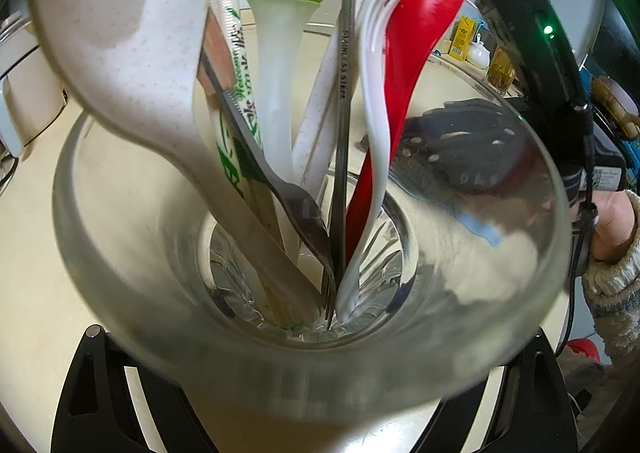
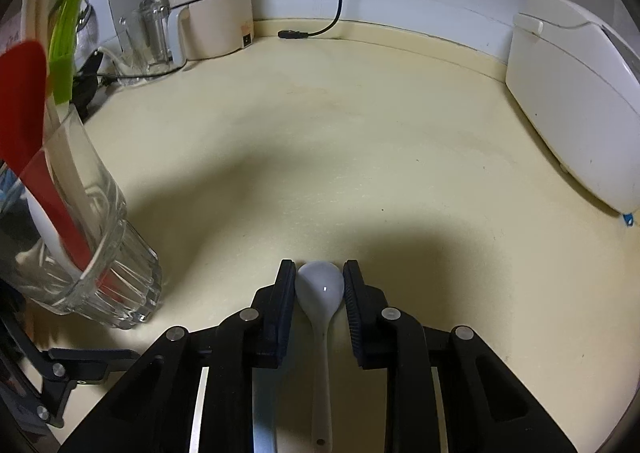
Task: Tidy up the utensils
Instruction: 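Close the right tool on the white plastic spoon handle, then carry the white spoon over the glass while the left tool holds the glass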
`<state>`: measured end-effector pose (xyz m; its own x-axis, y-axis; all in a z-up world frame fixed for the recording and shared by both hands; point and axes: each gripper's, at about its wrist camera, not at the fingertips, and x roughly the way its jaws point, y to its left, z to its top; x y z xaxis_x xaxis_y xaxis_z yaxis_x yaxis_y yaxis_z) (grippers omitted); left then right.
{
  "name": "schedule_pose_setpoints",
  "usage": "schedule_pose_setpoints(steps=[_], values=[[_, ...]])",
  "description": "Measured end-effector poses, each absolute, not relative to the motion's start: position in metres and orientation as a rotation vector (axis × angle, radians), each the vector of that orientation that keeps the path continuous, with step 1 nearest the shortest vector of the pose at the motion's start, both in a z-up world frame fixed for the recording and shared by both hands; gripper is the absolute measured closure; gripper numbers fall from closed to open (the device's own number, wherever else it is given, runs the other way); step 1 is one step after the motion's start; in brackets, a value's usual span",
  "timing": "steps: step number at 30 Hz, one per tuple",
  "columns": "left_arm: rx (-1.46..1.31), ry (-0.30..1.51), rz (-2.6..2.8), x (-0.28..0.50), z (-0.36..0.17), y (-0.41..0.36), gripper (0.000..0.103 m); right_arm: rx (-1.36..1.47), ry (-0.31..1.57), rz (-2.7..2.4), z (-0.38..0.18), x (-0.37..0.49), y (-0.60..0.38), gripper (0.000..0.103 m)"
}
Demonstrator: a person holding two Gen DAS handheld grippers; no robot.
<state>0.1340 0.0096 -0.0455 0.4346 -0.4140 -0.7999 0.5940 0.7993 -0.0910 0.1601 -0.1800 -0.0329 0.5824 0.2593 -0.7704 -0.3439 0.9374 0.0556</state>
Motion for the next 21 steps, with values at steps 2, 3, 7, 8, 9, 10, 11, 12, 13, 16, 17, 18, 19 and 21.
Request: schedule_pose_setpoints(steps=[2,3,7,8,9,10,11,12,13,16,17,18,19,21], values=[[0.217,0.928,-0.633,0.134,-0.046,0.01,0.013,-0.054,0.855,0.353,-0.029,0.156,-0.187,0.079],[0.218,0.928,-0.633,0.134,-0.046,0.01,0.013,-0.036,0.84,0.349,-0.026,0.154,-0.191,0.079],[0.222,0.928,-0.63,0.134,-0.046,0.009,0.013,0.04,0.76,0.352,-0.009,0.142,-0.204,0.079],[0.224,0.928,-0.63,0.133,-0.046,0.009,0.013,0.059,0.739,0.358,-0.003,0.139,-0.207,0.079],[0.225,0.928,-0.629,0.135,-0.047,0.006,0.013,0.074,0.719,0.365,0.002,0.135,-0.21,0.079],[0.226,0.928,-0.629,0.135,-0.047,0.005,0.013,0.087,0.7,0.371,0.008,0.132,-0.212,0.079],[0.228,0.928,-0.628,0.135,-0.047,0.004,0.013,0.101,0.677,0.379,0.015,0.128,-0.215,0.079],[0.229,0.928,-0.628,0.134,-0.047,0.004,0.013,0.114,0.661,0.385,0.02,0.125,-0.217,0.079],[0.23,0.928,-0.627,0.134,-0.048,0.003,0.013,0.126,0.643,0.393,0.025,0.122,-0.218,0.079],[0.23,0.928,-0.627,0.135,-0.048,0.001,0.013,0.13,0.586,0.398,0.044,0.111,-0.219,0.079],[0.23,0.928,-0.627,0.135,-0.048,0.001,0.013,0.128,0.574,0.401,0.049,0.107,-0.219,0.079],[0.23,0.928,-0.627,0.135,-0.048,0.002,0.013,0.125,0.56,0.405,0.055,0.104,-0.218,0.079],[0.23,0.928,-0.627,0.135,-0.048,0.001,0.013,0.123,0.549,0.409,0.06,0.101,-0.216,0.079],[0.23,0.928,-0.627,0.135,-0.048,0.002,0.013,0.121,0.527,0.425,0.072,0.094,-0.212,0.079]])
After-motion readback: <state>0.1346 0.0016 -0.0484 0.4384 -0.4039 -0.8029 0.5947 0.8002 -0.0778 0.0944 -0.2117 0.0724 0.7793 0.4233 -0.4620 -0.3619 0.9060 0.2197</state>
